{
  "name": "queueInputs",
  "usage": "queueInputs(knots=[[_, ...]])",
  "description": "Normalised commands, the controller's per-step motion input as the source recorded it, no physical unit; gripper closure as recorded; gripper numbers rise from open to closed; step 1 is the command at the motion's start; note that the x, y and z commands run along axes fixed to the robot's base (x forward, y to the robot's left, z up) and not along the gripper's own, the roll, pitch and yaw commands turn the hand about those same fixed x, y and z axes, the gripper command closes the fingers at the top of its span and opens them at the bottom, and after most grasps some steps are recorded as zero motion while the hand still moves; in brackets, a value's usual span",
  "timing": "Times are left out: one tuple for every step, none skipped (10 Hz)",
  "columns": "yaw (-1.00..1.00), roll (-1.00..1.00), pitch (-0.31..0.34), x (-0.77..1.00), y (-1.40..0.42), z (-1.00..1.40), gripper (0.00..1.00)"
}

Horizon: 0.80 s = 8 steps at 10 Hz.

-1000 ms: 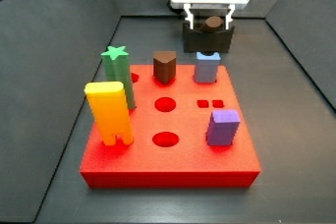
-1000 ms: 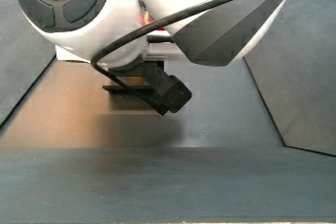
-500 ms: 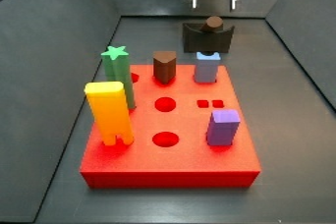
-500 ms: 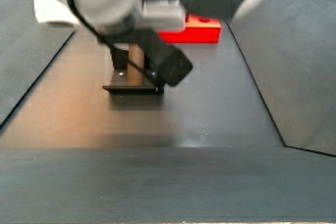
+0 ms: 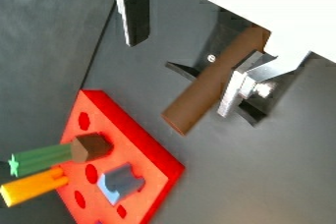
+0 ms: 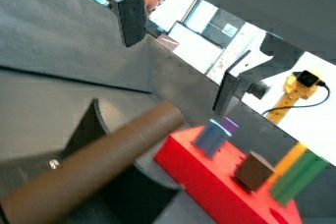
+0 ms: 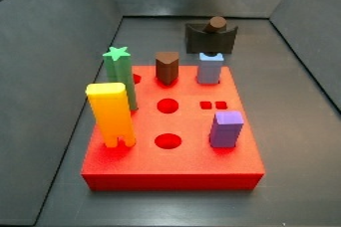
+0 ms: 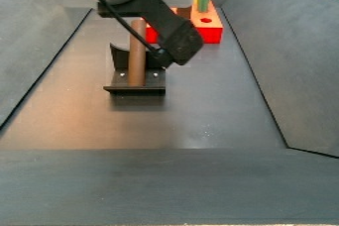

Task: Pick up the oval object. Move up. Place the oval object on the fixture. Regrasp the oval object. Move to above the board. Insert the oval object.
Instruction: Regrasp the oval object.

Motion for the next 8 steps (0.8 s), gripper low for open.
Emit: queueInputs(knots=[[-0.06, 0.08, -0.004, -1.0, 0.0, 0.02, 0.0], [-0.06, 0.07, -0.026, -1.0, 0.0, 0.02, 0.0], [-0.06, 0.05, -0.06, -1.0, 0.0, 0.02, 0.0], [-0.05, 0.04, -0.084, -1.0, 0.0, 0.02, 0.0], [-0.03, 0.03, -0.115, -1.0, 0.0, 0.02, 0.0], [-0.02, 0.02, -0.129, -1.0, 0.0, 0.03, 0.0], [0.01, 0.01, -0.158, -0.97, -0.01, 0.02, 0.0], [0.03, 0.0, -0.17, -0.88, -0.01, 0.02, 0.0]])
